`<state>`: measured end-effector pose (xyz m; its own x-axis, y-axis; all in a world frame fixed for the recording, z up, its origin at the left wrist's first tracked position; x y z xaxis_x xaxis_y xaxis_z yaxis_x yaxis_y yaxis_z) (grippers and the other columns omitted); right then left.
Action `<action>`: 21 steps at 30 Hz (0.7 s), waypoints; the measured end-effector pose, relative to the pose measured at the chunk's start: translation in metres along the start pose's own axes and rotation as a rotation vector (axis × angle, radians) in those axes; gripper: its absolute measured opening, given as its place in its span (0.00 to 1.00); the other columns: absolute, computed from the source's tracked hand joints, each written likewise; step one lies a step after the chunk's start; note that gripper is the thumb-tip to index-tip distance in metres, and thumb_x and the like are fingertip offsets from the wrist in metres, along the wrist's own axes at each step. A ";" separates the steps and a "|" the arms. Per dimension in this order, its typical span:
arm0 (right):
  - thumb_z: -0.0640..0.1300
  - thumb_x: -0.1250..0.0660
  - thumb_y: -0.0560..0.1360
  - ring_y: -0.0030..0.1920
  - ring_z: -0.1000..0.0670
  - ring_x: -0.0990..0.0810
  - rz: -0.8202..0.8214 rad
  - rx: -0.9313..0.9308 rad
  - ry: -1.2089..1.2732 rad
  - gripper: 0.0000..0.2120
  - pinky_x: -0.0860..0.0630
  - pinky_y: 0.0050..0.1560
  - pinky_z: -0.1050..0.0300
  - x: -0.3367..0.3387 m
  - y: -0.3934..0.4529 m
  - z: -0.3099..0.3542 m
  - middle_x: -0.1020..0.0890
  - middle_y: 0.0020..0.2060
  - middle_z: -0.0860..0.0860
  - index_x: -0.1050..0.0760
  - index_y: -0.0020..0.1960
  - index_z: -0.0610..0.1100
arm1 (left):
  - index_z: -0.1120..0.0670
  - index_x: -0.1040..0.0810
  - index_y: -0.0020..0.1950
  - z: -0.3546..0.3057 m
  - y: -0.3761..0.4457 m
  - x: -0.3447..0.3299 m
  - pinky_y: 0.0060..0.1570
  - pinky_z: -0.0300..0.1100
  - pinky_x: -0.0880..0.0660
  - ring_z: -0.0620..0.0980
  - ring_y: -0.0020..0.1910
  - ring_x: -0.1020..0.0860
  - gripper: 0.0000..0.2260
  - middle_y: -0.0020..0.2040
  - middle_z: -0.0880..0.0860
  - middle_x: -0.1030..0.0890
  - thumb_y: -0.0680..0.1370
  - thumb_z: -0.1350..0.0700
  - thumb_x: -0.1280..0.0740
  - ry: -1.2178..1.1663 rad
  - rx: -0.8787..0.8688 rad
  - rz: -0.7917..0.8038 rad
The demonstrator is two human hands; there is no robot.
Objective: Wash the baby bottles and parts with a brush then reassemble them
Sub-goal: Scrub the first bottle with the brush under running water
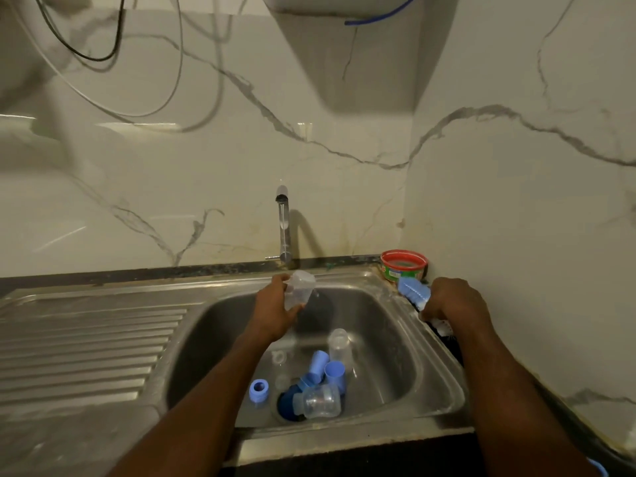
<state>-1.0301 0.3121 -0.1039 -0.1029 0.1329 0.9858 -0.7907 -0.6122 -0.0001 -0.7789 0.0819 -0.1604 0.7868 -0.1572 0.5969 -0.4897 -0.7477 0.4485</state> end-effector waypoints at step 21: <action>0.53 0.33 0.80 0.46 0.50 0.23 -0.255 0.420 0.259 0.17 0.28 0.43 0.59 -0.020 -0.034 0.176 0.18 0.55 0.47 0.26 0.64 0.45 | 0.53 0.28 0.70 0.014 0.009 0.008 0.60 0.39 0.28 0.46 0.61 0.23 0.20 0.66 0.54 0.22 0.80 0.51 0.30 -0.059 0.000 -0.008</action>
<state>-0.8949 0.1935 -0.0942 -0.1264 0.4723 0.8723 -0.5072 -0.7865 0.3523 -0.7716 0.0646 -0.1609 0.8115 -0.1888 0.5530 -0.4833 -0.7489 0.4535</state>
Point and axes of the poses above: each hand's wrist, its own y-axis towards the middle knuckle, its own x-axis out of the back of the hand, z = x × y, the point moved 6 cm from there along y, towards the middle knuckle
